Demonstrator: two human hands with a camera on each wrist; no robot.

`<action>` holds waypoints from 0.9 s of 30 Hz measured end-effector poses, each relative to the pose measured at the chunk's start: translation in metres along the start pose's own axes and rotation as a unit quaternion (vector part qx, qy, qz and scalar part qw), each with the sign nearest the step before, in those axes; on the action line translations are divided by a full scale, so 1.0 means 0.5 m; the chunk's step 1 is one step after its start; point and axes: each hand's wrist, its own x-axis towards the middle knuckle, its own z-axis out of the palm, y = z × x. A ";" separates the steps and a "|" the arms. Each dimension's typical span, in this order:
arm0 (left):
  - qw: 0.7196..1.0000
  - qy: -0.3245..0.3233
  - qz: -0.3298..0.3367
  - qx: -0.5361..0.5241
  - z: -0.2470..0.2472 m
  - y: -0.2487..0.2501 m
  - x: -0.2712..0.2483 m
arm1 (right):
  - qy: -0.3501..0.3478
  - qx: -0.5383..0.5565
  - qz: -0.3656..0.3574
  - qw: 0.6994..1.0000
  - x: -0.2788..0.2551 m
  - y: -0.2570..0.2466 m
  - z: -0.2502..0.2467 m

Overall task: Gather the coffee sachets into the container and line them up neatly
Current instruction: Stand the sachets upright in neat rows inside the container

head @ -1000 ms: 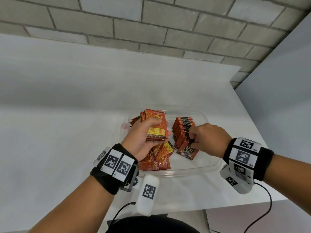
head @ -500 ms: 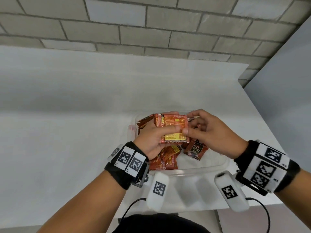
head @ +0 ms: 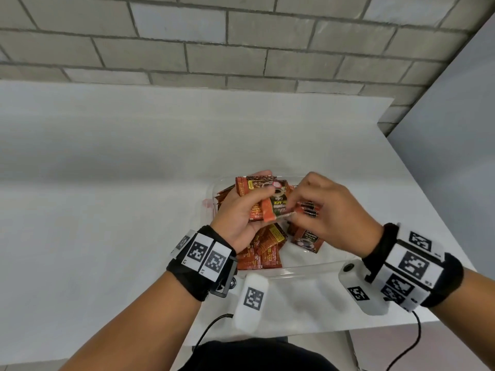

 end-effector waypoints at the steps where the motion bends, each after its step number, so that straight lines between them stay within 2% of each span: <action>1: 1.000 0.002 0.003 -0.006 0.000 0.000 0.001 | -0.030 0.005 0.011 0.999 -0.004 0.001 0.001; 3: 1.000 -0.001 0.012 -0.014 -0.001 0.002 0.002 | -0.038 0.029 0.037 0.998 -0.004 0.003 -0.006; 6: 0.999 -0.006 0.015 -0.033 -0.001 0.000 0.004 | 0.012 0.044 0.077 0.996 0.004 0.000 -0.019; 8: 0.999 -0.009 0.014 -0.034 -0.002 -0.002 0.005 | 0.021 0.055 0.124 0.991 0.009 0.000 -0.022; 12: 0.999 -0.019 0.014 -0.028 -0.002 -0.006 0.006 | -0.015 0.088 0.196 0.977 0.016 -0.001 -0.021; 15: 0.999 -0.021 0.023 -0.021 0.000 -0.006 0.006 | -0.047 0.175 0.247 0.952 0.015 -0.008 -0.012; 18: 1.000 -0.021 0.022 0.003 0.000 -0.006 0.005 | -0.036 0.217 0.249 0.943 0.017 -0.014 -0.007; 21: 0.999 -0.040 0.004 0.025 -0.003 -0.006 0.001 | -0.009 0.190 0.215 0.958 0.025 -0.013 -0.013; 24: 0.998 -0.048 -0.004 0.040 -0.005 -0.006 0.002 | -0.016 0.185 0.198 0.963 0.030 -0.022 -0.016; 26: 0.998 -0.051 0.006 0.043 -0.005 -0.008 0.003 | -0.020 0.229 0.219 0.948 0.033 -0.027 -0.016; 27: 0.998 -0.048 0.014 0.039 -0.005 -0.008 0.002 | -0.019 0.269 0.251 0.930 0.033 -0.028 -0.018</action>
